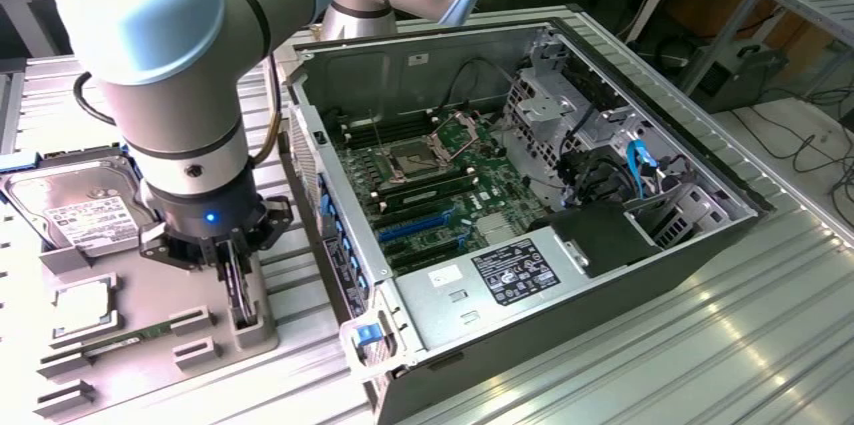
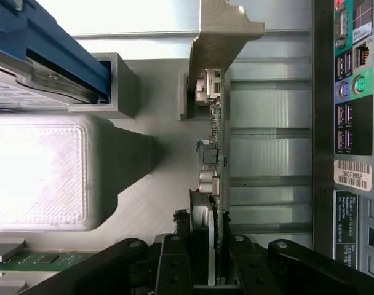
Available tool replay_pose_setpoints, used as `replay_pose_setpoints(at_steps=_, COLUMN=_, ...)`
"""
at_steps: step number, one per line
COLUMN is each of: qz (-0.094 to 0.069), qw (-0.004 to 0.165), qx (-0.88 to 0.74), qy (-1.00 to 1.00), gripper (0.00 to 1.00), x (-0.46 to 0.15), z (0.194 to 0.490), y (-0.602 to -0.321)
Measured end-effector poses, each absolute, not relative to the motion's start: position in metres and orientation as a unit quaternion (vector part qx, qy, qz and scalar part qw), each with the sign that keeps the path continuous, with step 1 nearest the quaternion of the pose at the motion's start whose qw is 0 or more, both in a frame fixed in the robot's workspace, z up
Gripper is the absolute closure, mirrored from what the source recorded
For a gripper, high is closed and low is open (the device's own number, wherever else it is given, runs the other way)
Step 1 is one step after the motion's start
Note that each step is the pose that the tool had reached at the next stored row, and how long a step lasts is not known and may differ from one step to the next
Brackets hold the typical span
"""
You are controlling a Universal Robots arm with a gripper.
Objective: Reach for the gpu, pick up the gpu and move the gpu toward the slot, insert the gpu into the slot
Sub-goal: 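Pick up the gpu and move the gpu toward the slot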
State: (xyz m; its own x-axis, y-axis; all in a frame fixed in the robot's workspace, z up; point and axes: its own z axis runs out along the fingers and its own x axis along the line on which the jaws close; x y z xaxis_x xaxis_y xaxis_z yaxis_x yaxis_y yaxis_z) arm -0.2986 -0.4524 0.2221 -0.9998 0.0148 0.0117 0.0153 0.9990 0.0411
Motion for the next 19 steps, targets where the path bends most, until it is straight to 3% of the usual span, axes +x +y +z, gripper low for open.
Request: replay_pose_setpoints(at_steps=19, qz=-0.021, qw=0.006, qx=-0.008, qy=-1.000, gripper=0.72, x=-0.2986, z=0.2319, y=-0.4524)
